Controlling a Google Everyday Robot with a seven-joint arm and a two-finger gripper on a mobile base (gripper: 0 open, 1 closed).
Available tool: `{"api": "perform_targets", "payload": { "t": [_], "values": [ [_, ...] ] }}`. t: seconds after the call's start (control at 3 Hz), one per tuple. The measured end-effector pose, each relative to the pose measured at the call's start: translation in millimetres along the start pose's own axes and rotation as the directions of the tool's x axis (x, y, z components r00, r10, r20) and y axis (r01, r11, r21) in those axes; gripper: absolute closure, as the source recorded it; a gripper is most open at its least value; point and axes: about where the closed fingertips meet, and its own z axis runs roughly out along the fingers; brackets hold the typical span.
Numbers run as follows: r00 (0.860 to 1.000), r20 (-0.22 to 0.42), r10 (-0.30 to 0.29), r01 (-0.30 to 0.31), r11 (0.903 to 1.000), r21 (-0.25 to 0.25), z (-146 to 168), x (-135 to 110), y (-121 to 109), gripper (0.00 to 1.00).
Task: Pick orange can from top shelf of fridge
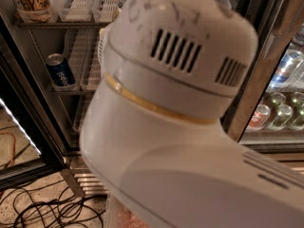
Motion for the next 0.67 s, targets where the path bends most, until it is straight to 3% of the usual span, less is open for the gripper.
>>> {"api": "perform_targets", "payload": {
  "t": [0.67],
  "values": [
    [1.000,0.000,0.001,-0.001,1.0000,0.000,0.0,0.0,-0.1,1.00]
  ]
}}
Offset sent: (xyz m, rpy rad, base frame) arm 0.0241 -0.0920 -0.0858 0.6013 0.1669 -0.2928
